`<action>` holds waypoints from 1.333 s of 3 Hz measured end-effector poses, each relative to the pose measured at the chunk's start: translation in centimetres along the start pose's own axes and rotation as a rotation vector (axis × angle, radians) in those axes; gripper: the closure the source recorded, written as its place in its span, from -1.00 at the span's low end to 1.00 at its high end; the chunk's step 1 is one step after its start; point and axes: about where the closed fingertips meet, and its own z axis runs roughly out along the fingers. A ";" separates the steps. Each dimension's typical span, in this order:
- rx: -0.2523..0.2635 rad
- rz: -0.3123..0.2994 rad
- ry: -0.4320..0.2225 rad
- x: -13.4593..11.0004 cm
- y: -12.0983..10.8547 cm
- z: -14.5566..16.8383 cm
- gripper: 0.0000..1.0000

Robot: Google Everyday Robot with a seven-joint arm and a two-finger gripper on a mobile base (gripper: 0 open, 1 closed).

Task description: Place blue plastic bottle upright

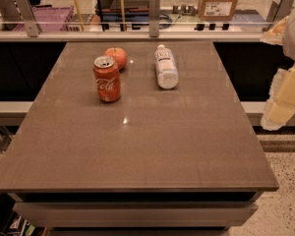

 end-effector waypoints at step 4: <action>0.028 0.238 -0.142 -2.9 -4.7 -1.0 -1.00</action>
Offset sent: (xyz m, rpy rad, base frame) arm 0.0303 0.0112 0.0180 0.0982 0.0592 -0.0737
